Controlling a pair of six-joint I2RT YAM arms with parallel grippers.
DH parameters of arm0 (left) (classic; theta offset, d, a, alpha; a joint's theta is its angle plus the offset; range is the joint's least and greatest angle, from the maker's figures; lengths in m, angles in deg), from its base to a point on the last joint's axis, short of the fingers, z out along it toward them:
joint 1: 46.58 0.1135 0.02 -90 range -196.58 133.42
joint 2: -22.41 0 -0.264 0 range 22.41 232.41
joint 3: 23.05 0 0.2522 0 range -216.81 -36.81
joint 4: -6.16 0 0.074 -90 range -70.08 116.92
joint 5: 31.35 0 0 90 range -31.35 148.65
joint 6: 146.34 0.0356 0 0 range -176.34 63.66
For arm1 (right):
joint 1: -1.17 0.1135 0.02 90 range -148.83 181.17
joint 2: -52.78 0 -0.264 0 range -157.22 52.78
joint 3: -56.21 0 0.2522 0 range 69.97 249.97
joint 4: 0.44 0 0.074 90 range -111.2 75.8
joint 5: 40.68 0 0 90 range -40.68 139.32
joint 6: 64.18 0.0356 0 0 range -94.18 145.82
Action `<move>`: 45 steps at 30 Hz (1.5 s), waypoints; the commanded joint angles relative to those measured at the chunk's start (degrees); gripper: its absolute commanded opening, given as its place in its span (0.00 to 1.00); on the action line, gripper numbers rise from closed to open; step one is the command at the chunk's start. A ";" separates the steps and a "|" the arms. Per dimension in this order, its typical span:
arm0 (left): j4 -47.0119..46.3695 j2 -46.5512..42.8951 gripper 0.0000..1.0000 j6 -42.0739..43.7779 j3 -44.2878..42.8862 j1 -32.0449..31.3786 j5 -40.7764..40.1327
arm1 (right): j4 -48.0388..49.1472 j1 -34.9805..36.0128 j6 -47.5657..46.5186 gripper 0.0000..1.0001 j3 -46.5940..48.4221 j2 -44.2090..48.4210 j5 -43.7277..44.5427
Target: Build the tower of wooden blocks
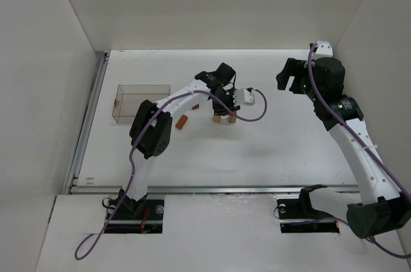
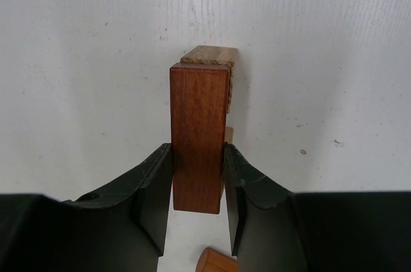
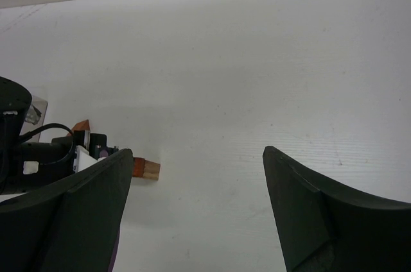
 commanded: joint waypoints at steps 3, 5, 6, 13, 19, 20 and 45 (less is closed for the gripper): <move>0.22 -3.74 0.21 -0.25 1.74 0.24 0.11 | 1.39 -0.34 -0.54 0.87 -0.32 1.67 -0.05; 0.22 -3.74 0.23 -0.25 2.27 0.24 0.11 | 1.39 -0.34 -0.54 0.87 -0.32 2.20 -0.05; 0.22 -3.74 0.26 -0.25 2.27 0.24 0.11 | 1.39 -0.34 -0.54 0.87 -0.32 2.20 -0.05; 0.22 -4.27 0.46 -0.25 2.27 0.24 0.11 | 1.39 -0.34 -0.54 0.87 -0.84 2.20 -0.58; -0.31 -4.79 0.54 -0.86 2.27 0.24 0.11 | 0.86 -0.34 -0.54 0.87 -0.84 2.20 -0.58; -0.31 -5.32 0.55 -0.86 2.27 0.24 0.11 | 0.86 -0.34 -0.54 0.87 -0.84 2.20 -1.10; -6.18 -31.78 0.56 -25.82 26.16 10.52 -2.34 | -6.35 -0.34 4.30 0.87 -1.54 5.89 -7.88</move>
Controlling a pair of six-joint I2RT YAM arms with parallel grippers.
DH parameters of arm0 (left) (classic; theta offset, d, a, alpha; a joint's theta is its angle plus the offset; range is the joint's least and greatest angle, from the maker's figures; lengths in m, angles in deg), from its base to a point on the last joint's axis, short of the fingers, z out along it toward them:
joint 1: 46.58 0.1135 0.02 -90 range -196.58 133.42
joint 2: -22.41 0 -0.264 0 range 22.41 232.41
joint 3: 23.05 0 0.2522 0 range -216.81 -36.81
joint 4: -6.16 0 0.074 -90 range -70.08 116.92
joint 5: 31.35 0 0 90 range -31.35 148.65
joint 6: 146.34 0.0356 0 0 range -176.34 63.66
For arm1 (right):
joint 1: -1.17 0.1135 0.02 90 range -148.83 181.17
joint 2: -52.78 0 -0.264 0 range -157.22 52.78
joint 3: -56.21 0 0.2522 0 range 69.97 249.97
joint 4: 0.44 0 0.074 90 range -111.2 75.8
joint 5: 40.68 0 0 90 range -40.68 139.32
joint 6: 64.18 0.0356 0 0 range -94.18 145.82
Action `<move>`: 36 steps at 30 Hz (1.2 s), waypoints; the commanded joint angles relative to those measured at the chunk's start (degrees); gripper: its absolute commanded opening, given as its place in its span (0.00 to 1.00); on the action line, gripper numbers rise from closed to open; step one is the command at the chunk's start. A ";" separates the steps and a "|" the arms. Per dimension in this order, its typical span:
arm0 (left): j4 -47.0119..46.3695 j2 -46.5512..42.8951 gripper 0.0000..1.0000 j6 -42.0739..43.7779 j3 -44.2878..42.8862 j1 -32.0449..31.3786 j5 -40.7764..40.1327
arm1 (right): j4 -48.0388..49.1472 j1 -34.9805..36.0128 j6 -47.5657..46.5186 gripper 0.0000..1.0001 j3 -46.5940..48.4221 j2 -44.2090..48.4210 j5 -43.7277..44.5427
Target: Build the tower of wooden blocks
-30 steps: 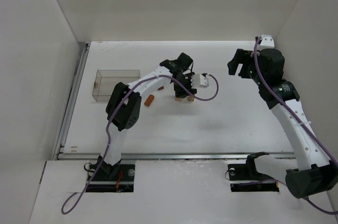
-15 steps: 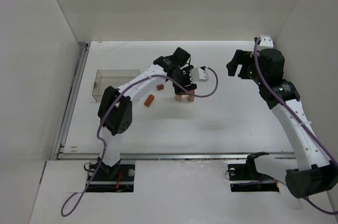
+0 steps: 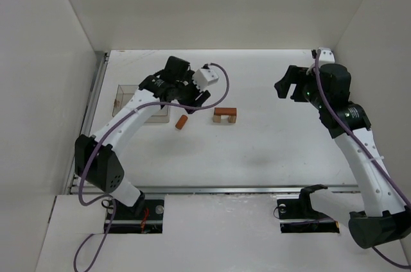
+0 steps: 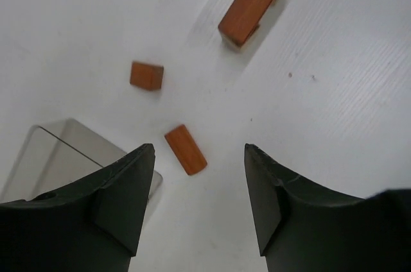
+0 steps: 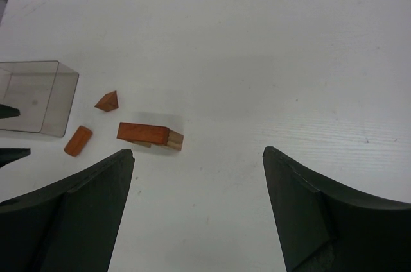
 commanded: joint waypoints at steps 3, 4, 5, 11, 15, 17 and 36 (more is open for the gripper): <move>-4.75 3.72 0.51 -7.29 10.03 1.95 -4.39 | -0.56 -0.34 3.52 0.87 -2.79 3.38 -3.70; -5.64 4.51 0.50 -8.08 10.57 1.95 -5.53 | -0.56 -0.34 4.30 0.87 -3.50 4.08 -3.71; -6.35 5.39 0.50 -8.70 10.57 1.95 -7.28 | -1.08 -0.34 4.31 0.87 -3.50 4.61 -4.23; -11.71 9.97 0.48 -13.88 12.50 4.50 -15.65 | -2.23 0.80 6.06 0.87 -4.03 5.66 -4.76; -14.97 10.67 0.49 -15.02 15.06 4.50 -19.25 | -2.23 1.33 6.59 0.87 -4.64 6.19 -4.76; -14.97 12.95 0.49 -15.03 15.67 4.50 -19.78 | -2.23 1.94 7.12 0.87 -5.17 6.19 -4.24; -13.74 9.55 0.00 -12.40 18.04 8.46 -13.45 | -3.98 4.67 7.65 0.87 -3.77 5.06 -7.21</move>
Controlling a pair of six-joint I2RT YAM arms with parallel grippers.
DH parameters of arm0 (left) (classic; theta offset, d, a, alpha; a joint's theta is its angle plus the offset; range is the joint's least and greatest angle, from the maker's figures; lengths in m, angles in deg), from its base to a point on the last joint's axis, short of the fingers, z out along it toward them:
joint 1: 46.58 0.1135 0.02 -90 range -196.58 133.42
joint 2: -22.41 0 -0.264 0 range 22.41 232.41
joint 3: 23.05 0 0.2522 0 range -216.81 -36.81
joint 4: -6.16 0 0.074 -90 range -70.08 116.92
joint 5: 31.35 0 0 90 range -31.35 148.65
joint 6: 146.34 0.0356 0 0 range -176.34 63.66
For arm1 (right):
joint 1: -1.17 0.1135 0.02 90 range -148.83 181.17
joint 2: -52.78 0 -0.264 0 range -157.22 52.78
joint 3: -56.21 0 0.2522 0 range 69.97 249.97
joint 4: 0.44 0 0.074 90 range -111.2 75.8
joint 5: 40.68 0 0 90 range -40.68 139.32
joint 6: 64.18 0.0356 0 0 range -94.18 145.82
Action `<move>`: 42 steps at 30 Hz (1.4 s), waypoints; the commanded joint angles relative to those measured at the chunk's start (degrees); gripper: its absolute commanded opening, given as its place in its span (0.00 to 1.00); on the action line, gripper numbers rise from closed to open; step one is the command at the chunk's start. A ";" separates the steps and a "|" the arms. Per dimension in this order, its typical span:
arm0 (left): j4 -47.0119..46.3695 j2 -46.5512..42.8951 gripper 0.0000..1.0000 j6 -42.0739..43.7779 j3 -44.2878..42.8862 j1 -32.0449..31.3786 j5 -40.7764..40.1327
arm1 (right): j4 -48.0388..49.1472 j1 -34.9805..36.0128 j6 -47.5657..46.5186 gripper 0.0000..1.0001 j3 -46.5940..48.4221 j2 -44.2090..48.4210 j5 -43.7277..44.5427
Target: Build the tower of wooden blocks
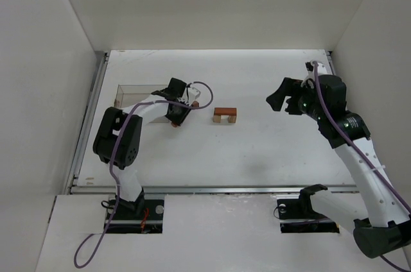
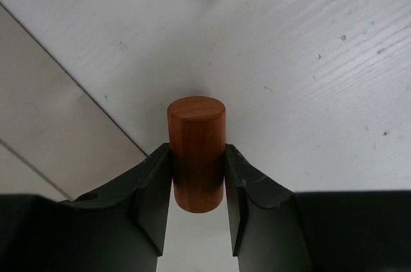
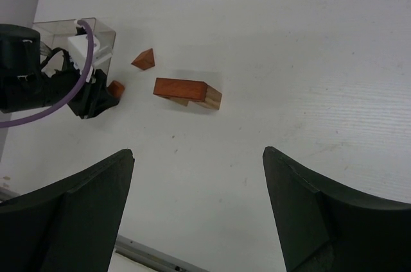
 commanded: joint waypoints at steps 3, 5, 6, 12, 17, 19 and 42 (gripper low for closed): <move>2.04 -15.76 0.00 5.11 -1.76 0.37 5.64 | -0.80 0.73 0.06 0.87 5.04 -2.69 -8.70; 1.52 -24.61 0.00 8.46 -2.38 0.37 9.49 | -0.80 0.73 -1.25 0.87 7.68 -6.03 -15.01; 0.39 -27.71 0.00 10.48 -2.38 0.37 11.34 | -0.80 0.73 -1.26 0.87 10.57 -7.17 -16.79; 0.28 -42.58 0.00 22.61 -3.16 -3.14 21.46 | 3.41 6.09 0.06 0.87 20.52 -16.40 -21.82; 0.81 -43.83 0.00 20.79 -5.36 -6.21 25.60 | 9.12 13.38 3.83 0.87 24.83 -19.49 -21.20; 0.29 -42.43 0.00 19.56 -6.06 -8.40 26.13 | 13.87 15.05 6.56 0.87 24.23 -19.49 -20.59; -4.37 -41.36 0.00 18.41 -4.49 -12.46 22.52 | 13.37 26.13 11.22 0.75 22.82 -25.54 -6.97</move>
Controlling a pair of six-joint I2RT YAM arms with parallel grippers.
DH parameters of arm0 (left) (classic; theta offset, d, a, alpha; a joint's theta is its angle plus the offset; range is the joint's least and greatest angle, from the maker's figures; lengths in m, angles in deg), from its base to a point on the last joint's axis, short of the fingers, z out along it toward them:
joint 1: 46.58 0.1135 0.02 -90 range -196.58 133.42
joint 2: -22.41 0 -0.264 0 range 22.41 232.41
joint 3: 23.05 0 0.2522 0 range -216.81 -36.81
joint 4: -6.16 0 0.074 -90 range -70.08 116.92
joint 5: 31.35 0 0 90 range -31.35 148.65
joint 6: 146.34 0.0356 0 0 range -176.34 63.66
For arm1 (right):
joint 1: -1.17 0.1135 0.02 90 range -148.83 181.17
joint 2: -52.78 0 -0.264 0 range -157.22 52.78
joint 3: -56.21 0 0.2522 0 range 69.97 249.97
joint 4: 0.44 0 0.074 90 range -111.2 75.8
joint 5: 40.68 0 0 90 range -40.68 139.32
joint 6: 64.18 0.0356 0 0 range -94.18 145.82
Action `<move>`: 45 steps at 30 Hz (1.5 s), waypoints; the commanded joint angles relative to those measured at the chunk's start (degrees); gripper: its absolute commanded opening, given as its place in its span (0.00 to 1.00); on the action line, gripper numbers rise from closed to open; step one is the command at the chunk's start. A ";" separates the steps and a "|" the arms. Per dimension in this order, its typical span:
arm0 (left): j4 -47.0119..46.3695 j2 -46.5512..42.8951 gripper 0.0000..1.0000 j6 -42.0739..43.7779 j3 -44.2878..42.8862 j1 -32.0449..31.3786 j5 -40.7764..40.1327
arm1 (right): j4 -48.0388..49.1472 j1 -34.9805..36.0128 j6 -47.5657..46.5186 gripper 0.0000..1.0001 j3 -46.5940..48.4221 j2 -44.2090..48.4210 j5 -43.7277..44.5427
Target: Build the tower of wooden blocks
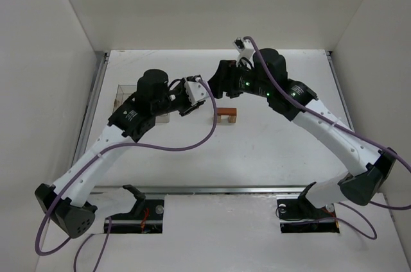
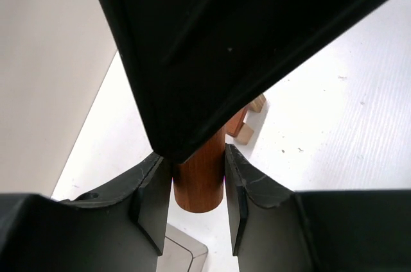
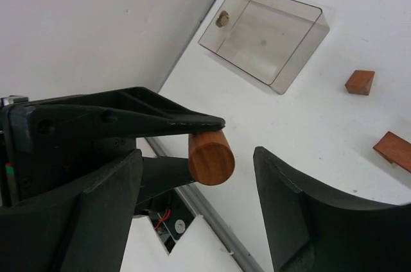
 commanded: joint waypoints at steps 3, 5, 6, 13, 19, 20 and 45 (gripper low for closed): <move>-3.67 -2.85 0.00 -0.13 0.03 -0.24 0.73 | -0.70 1.54 0.86 0.72 0.04 0.11 3.99; -3.67 -2.86 0.00 -0.13 0.03 -0.24 0.73 | 0.34 1.55 0.86 0.71 -0.57 0.11 2.25; -3.67 -2.86 0.00 -0.13 0.03 -0.24 1.25 | 0.96 2.07 0.86 0.71 -1.27 0.11 2.24; -4.38 -2.86 0.00 -1.18 0.03 -0.24 1.26 | 2.55 3.13 0.86 0.58 -1.28 0.11 1.00; -4.38 -3.38 0.00 -1.18 0.03 -0.24 1.26 | 3.60 3.13 0.86 0.31 -1.28 0.11 1.00; -4.38 -3.38 0.00 -1.18 0.03 -0.24 1.26 | 4.21 3.65 0.86 0.27 -1.28 0.11 0.48; -20.89 -22.36 1.00 -27.01 32.80 0.37 -25.88 | -41.99 4.71 -0.64 0.00 25.78 -24.05 41.87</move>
